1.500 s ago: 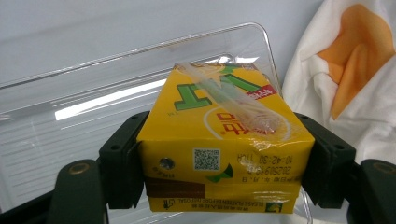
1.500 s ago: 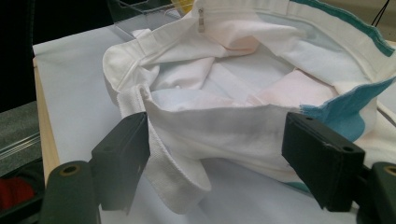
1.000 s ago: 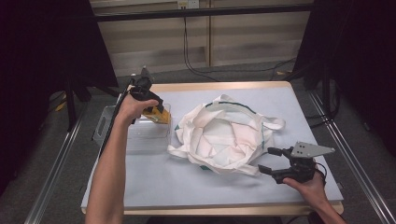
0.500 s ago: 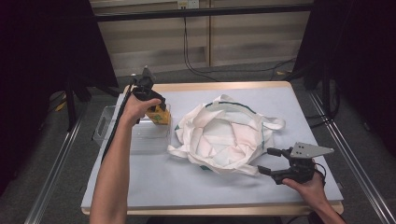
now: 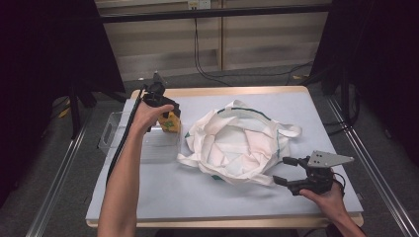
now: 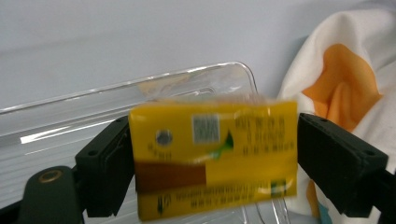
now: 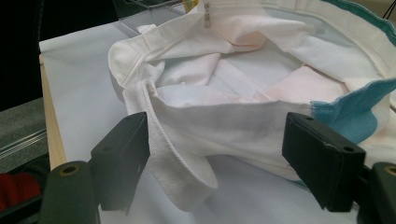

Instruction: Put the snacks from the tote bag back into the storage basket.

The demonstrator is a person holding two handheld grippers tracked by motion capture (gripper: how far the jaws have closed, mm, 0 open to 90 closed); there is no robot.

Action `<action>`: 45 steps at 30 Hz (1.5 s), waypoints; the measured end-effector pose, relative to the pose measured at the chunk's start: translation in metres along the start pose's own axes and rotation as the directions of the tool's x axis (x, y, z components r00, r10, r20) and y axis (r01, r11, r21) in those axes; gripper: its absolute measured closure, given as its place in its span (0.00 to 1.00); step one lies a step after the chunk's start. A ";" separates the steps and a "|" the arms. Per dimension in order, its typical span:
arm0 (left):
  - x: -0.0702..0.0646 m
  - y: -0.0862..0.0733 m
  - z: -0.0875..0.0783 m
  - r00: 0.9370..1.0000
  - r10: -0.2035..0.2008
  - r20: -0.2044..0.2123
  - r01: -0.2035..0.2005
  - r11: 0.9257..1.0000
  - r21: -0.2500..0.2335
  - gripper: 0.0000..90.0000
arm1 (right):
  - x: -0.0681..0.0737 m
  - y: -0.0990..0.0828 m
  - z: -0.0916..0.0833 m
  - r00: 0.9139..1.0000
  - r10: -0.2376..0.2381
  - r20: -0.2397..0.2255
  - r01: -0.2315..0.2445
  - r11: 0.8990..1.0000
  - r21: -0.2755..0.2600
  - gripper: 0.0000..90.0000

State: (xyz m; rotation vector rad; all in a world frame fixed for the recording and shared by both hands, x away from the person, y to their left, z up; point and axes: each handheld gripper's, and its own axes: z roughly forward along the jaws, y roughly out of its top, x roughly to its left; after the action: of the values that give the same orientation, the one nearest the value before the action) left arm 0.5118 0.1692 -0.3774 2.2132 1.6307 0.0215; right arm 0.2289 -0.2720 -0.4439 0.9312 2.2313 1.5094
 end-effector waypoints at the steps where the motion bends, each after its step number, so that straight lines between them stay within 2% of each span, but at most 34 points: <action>1: 0.000 0.000 -0.001 1.000 -0.001 -0.010 0.001 1.000 -0.004 0.17 | 0.000 0.000 0.000 1.000 0.002 -0.004 -0.002 1.000 0.001 0.26; 3: 0.001 -0.001 -0.002 1.000 -0.007 -0.003 0.007 1.000 -0.007 0.16 | 0.000 0.000 0.000 1.000 -0.002 -0.005 0.002 1.000 0.001 0.26; 7: 0.003 -0.002 -0.002 1.000 -0.014 -0.019 0.014 1.000 -0.005 0.16 | 0.000 0.000 0.000 1.000 -0.001 -0.007 0.001 1.000 0.003 0.26; 8: 0.003 -0.003 -0.001 1.000 -0.007 -0.010 0.007 1.000 -0.010 0.19 | 0.000 0.000 0.000 1.000 0.001 -0.007 -0.001 1.000 0.004 0.26; 10: 0.004 -0.004 0.001 1.000 -0.022 0.001 0.022 1.000 -0.021 0.25 | 0.000 0.000 0.001 1.000 0.001 -0.007 -0.001 1.000 0.006 0.26; 12: 0.004 -0.005 0.002 1.000 -0.029 0.013 0.029 1.000 -0.012 0.24 | 0.000 0.000 0.001 1.000 0.000 -0.007 0.000 1.000 0.008 0.26; 15: 0.002 -0.006 0.003 0.999 -0.040 0.008 0.040 0.999 -0.019 0.25 | 0.000 0.000 0.002 1.000 -0.001 -0.006 0.001 1.000 0.010 0.26; 20: 0.000 -0.006 0.003 1.000 -0.029 -0.010 0.028 0.999 -0.033 0.26 | 0.000 0.000 0.002 1.000 -0.002 -0.004 0.002 1.000 0.009 0.26; 21: 0.000 -0.007 0.003 0.999 -0.054 -0.003 0.054 0.998 -0.039 0.26 | 0.000 0.000 0.001 1.000 -0.001 -0.003 0.001 1.000 0.007 0.26; 22: 0.002 -0.007 0.003 0.999 -0.052 0.001 0.052 0.998 -0.045 0.26 | 0.000 0.000 0.001 1.000 0.001 -0.003 -0.001 1.000 0.007 0.26; 24: 0.002 -0.009 0.003 1.000 -0.018 -0.002 0.018 0.999 -0.047 0.26 | -0.001 0.000 0.001 1.000 0.001 -0.004 -0.001 1.000 0.006 0.26; 26: 0.005 -0.011 0.003 1.000 -0.025 0.016 0.026 0.998 -0.061 0.25 | 0.000 0.000 0.002 1.000 0.001 -0.005 -0.001 1.000 0.008 0.26; 27: 0.006 -0.011 0.003 0.998 -0.056 0.031 0.058 0.995 -0.083 0.25 | 0.000 0.000 0.002 1.000 0.000 -0.006 0.000 1.000 0.008 0.26; 28: 0.009 -0.012 0.002 0.999 -0.030 0.041 0.032 0.997 -0.066 0.24 | -0.001 0.000 0.002 1.000 -0.002 -0.007 0.002 1.000 0.006 0.26; 31: 0.011 -0.014 -0.001 0.999 -0.017 0.046 0.020 0.997 -0.081 0.24 | -0.002 0.001 0.002 1.000 0.004 -0.005 -0.004 1.000 0.006 0.26; 36: 0.010 -0.016 -0.003 0.999 -0.016 0.051 0.020 0.997 -0.081 0.13 | -0.001 0.001 0.003 1.000 0.005 -0.006 -0.005 1.000 0.007 0.26; 37: 0.010 -0.016 -0.003 0.999 -0.003 0.048 0.007 0.996 -0.088 0.11 | -0.001 0.001 0.002 1.000 0.003 -0.007 -0.003 1.000 0.008 0.26; 41: 0.013 -0.022 -0.008 0.999 0.018 0.049 -0.011 0.990 -0.138 0.06 | -0.001 0.001 0.002 1.000 0.000 -0.006 0.000 1.000 0.002 0.26; 44: 0.019 -0.028 -0.014 0.998 0.045 0.042 -0.037 0.985 -0.169 0.05 | -0.001 0.001 0.001 1.000 0.004 0.002 -0.004 1.000 -0.001 0.26; 45: 0.020 -0.032 -0.017 0.998 0.062 0.028 -0.056 0.983 -0.178 0.05 | -0.001 0.001 0.001 1.000 0.005 0.002 -0.005 1.000 0.000 0.26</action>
State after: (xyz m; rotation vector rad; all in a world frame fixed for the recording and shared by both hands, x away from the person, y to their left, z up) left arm 0.4850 0.2008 -0.3762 2.1141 1.4848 0.1394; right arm 0.2306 -0.2719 -0.4433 0.9393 2.2291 1.5097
